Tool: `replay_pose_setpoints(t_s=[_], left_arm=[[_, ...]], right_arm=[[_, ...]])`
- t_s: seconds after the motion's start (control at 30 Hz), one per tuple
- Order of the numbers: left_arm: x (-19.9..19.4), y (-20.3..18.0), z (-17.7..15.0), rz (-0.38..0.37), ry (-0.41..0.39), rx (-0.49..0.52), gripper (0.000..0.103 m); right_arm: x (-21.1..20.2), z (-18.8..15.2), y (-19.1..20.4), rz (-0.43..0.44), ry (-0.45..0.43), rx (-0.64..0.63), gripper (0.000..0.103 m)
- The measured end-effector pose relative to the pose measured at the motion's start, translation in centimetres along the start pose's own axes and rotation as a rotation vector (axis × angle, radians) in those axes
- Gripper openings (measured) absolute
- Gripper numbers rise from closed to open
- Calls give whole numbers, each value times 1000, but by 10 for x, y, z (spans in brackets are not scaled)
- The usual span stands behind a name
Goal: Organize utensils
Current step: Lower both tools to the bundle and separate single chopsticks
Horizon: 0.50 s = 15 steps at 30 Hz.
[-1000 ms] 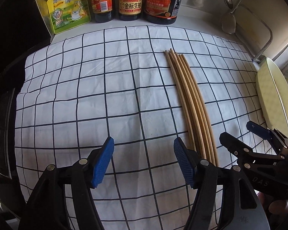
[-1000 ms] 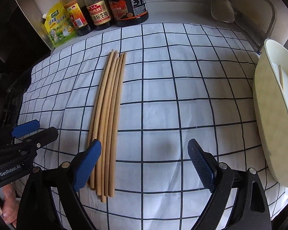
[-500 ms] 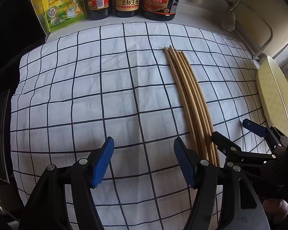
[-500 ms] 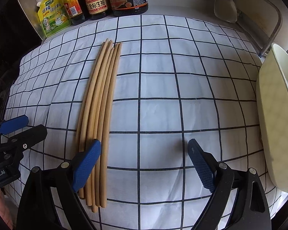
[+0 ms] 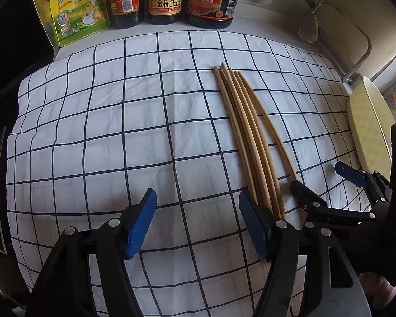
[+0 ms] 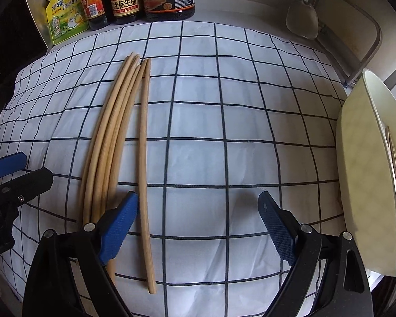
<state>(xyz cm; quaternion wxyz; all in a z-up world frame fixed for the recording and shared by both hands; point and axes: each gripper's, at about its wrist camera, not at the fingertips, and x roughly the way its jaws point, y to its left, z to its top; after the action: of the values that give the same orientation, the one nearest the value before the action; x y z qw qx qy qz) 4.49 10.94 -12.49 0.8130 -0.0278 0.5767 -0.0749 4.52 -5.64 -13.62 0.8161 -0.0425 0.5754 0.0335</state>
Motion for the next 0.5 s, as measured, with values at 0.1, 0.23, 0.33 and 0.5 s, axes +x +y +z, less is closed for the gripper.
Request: replay_pose_setpoints(t_s=[0.1, 0.23, 0.33, 0.5], left_arm=[[2, -5, 2, -24, 6, -4, 64], [7, -13, 4, -33, -4, 4, 66], [15, -15, 5, -28, 8, 0, 66], [22, -18, 4, -19, 10, 3, 69]], right_arm=[[0, -2, -11, -1, -10, 12, 87], [0, -4, -24, 1, -14, 38, 87], [-2, -5, -28, 8, -16, 42, 87], [-7, -6, -28, 22, -38, 28, 87]])
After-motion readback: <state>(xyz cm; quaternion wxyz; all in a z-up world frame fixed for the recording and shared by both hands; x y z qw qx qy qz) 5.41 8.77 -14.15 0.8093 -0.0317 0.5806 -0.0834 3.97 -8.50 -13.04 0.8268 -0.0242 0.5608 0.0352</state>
